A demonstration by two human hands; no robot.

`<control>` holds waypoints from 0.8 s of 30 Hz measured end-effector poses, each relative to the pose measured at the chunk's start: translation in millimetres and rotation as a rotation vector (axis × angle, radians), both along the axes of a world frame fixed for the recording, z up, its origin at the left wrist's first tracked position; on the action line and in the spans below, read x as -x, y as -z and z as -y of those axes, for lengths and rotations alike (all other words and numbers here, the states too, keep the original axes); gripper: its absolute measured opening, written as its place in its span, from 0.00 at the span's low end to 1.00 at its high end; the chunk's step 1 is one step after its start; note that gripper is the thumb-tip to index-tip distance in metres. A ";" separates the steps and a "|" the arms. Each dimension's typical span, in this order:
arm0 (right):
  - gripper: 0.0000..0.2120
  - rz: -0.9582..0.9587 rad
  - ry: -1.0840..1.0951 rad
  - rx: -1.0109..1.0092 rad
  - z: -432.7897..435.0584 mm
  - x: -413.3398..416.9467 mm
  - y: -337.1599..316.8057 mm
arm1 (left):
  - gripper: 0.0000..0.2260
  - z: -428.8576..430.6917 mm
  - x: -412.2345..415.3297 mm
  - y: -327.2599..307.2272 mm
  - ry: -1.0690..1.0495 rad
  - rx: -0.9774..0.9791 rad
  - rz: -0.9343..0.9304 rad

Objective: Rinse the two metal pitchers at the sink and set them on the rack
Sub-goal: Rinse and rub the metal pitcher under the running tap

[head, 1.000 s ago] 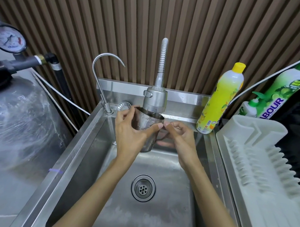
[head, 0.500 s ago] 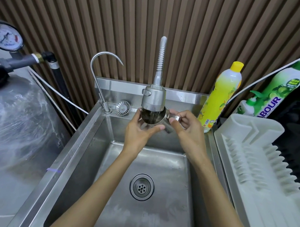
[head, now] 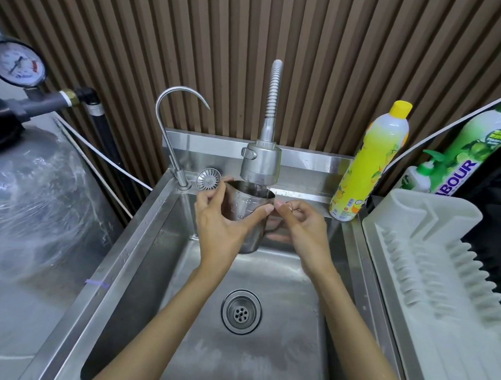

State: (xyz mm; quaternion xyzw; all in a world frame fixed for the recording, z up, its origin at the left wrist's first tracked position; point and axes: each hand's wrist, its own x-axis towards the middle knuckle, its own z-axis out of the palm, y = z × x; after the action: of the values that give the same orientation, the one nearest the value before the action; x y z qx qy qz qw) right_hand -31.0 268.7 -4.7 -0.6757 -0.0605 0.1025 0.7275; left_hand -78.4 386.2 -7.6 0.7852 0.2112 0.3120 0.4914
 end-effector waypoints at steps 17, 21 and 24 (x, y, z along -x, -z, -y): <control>0.10 0.048 -0.058 -0.254 6.0 -14.7 0.3 | 0.40 2.6 -20.8 -1.7 0.220 0.195 0.130; 0.07 -0.027 -0.050 -0.267 -2.7 -11.4 7.5 | 0.33 0.0 -12.5 -10.4 0.150 0.039 0.137; 0.08 -0.023 0.001 -0.148 -3.7 -3.5 5.1 | 0.30 -4.0 -7.3 -11.8 0.098 0.027 0.088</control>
State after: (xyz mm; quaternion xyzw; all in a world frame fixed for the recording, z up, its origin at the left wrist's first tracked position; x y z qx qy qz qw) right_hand -27.4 272.3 -9.7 -0.6190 -0.0593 0.1049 0.7761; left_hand -71.1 390.2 4.2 0.7734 0.1552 0.3188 0.5255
